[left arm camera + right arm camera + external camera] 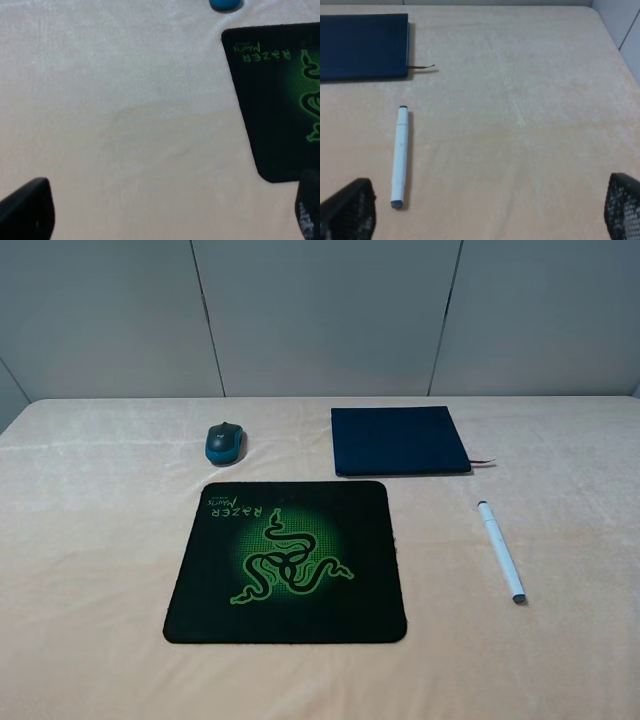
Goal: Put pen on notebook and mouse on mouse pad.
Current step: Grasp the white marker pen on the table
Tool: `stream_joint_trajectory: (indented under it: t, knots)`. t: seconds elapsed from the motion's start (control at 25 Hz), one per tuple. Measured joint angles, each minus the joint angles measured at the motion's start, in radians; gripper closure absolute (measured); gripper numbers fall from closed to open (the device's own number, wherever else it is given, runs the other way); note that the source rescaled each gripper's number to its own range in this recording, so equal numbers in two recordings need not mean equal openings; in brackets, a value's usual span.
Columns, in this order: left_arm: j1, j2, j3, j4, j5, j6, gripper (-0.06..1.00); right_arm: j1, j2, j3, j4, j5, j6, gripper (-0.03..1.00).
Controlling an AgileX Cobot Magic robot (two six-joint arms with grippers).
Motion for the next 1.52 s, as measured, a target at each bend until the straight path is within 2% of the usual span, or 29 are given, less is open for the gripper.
stream_joint_trajectory:
  t: [1.32,1.52]
  knots:
    - [0.0,0.0,0.0,0.0,0.0,0.0,0.02,0.0,0.0,0.0,0.0,0.0,0.001,-0.03]
    - [0.0,0.0,0.0,0.0,0.0,0.0,0.02,0.0,0.11,-0.071,0.0,0.008,0.001,-0.03]
